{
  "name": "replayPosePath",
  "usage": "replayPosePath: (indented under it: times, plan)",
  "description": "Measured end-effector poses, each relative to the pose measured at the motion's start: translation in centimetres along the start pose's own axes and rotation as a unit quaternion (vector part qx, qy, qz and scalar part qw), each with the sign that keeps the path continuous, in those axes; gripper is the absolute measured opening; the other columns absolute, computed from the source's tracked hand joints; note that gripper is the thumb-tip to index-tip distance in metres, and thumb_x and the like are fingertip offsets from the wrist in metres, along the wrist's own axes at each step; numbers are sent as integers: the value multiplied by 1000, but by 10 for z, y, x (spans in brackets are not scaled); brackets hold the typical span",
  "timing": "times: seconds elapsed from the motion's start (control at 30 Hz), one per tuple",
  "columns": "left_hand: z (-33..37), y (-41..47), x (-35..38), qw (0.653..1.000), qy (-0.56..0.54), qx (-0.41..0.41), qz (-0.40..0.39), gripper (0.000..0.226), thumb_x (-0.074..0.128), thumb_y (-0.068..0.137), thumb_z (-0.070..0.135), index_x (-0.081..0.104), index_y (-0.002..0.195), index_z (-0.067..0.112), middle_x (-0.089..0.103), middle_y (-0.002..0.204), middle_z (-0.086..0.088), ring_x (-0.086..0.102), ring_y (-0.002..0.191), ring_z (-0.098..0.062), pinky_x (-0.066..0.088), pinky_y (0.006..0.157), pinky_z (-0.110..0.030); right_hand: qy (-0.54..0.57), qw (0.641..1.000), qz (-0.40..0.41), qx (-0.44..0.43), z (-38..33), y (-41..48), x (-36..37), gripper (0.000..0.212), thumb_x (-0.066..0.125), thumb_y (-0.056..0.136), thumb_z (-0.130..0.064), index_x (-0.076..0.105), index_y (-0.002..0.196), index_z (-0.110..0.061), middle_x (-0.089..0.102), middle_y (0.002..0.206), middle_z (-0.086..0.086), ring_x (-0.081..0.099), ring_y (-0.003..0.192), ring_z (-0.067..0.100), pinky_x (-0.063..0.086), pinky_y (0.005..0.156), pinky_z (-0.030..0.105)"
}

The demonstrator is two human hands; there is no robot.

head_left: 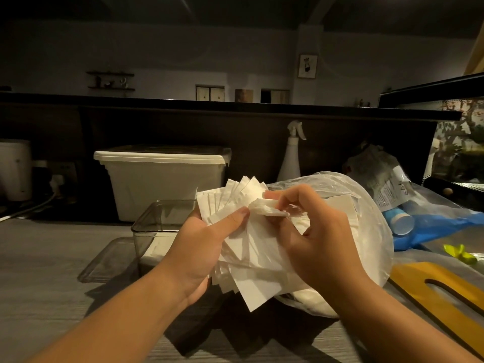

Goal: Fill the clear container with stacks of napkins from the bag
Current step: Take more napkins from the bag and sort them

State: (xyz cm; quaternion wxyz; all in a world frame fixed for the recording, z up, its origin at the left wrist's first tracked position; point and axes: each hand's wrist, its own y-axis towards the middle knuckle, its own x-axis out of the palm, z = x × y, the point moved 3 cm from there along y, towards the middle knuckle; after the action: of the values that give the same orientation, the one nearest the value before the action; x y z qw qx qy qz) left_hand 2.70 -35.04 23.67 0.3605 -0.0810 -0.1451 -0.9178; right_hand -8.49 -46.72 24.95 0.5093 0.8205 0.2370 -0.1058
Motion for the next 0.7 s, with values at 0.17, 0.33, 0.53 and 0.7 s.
replayPosePath:
  times: [0.17, 0.33, 0.53, 0.7]
  plan:
    - [-1, 0, -1, 1000, 7, -6, 3, 39, 68, 73, 30, 70, 108, 14, 77, 89, -5, 75, 80, -19, 58, 57, -26, 7, 1000, 19, -21, 4, 2, 2, 32, 75, 87, -15, 54, 85, -38, 62, 122, -17, 57, 112, 9, 57, 81, 27]
    - [-1, 1, 0, 1000, -10, -15, 3, 39, 68, 70, 32, 72, 105, 15, 77, 91, -9, 75, 82, -23, 60, 63, -31, -53, 990, 68, -112, 5, 3, 0, 28, 80, 79, -5, 63, 91, -24, 58, 111, -7, 55, 102, 17, 57, 78, 32]
    - [0, -1, 0, 1000, -13, -25, 6, 38, 68, 71, 33, 73, 104, 16, 77, 90, -9, 75, 79, -24, 58, 61, -32, -44, 995, -2, -89, 2, 0, 3, 34, 75, 84, -7, 54, 93, -32, 68, 103, -11, 62, 94, 10, 53, 70, 23]
    - [3, -2, 1, 999, -20, -17, 20, 33, 70, 72, 28, 72, 103, 17, 77, 85, -5, 75, 73, -18, 57, 52, -25, 9, 998, -45, -44, -1, 0, -1, 37, 71, 89, -13, 48, 87, -41, 69, 103, -16, 62, 97, 2, 52, 78, 16]
